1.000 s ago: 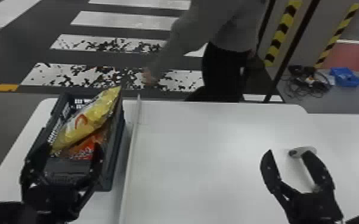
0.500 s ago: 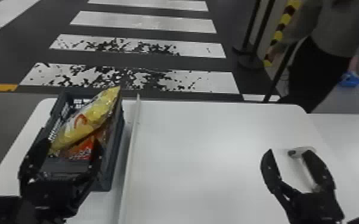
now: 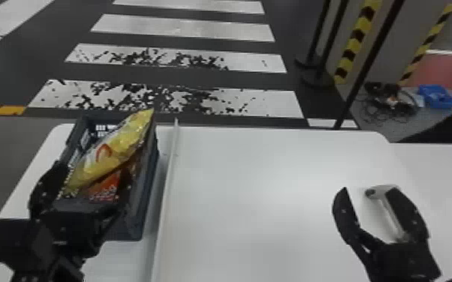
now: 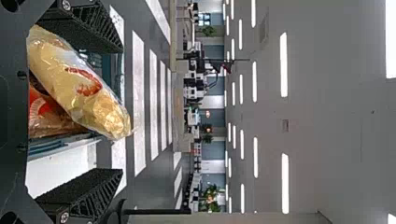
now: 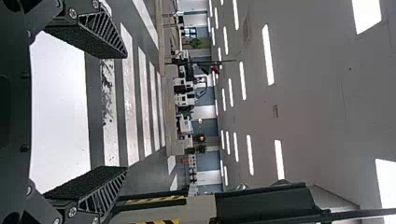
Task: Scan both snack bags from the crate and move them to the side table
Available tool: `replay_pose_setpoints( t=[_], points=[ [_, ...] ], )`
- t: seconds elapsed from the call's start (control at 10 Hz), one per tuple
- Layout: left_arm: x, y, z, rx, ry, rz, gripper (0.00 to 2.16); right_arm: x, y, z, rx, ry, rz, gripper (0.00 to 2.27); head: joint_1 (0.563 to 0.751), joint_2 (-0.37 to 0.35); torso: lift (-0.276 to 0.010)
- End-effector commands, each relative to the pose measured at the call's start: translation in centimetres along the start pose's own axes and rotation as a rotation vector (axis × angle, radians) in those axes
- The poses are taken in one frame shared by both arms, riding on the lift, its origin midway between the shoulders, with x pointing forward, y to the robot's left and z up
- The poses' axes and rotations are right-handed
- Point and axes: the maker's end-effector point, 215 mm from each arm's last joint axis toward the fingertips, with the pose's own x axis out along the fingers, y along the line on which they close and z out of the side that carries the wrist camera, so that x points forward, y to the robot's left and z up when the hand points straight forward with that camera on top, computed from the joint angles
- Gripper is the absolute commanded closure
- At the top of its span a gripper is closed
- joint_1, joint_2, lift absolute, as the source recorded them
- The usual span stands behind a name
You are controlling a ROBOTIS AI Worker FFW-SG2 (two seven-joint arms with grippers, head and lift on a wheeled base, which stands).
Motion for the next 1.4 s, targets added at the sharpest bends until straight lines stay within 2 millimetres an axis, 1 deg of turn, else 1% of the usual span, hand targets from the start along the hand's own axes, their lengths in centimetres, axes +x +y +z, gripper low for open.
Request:
replay_pose_setpoints(
  t=[0.0,0.2,0.6,0.8,1.1,1.3],
  points=[
    [0.7,0.0,-0.1,0.011,0.009,-0.008,0.08,0.0,0.0,0.0,0.0,0.002,0.001,0.15,0.695,-0.085,-0.095],
    [2.1,0.2,-0.5,0.02,0.03,-0.01,0.08,0.0,0.1,-0.1,0.001,0.003,0.002,0.15,0.695,-0.085,-0.095],
    [5.6,1.6,-1.4,0.006,0.05,-0.007,0.09,-0.4,-0.3,-0.3,-0.006,0.014,-0.002,0.15,0.695,-0.069,-0.095],
    [7.1,1.9,-2.1,-0.004,0.061,-0.012,0.08,-0.5,-0.2,-0.4,-0.011,0.015,0.0,0.15,0.695,-0.065,-0.095],
    [8.3,1.6,-2.7,-0.005,0.069,-0.031,0.08,-0.5,-0.2,-0.4,-0.009,0.017,-0.001,0.15,0.695,-0.061,-0.095],
    [9.1,0.5,-3.7,-0.006,0.095,-0.061,0.08,-0.5,-0.1,-0.3,-0.009,0.014,0.002,0.15,0.695,-0.066,-0.095]
  ],
)
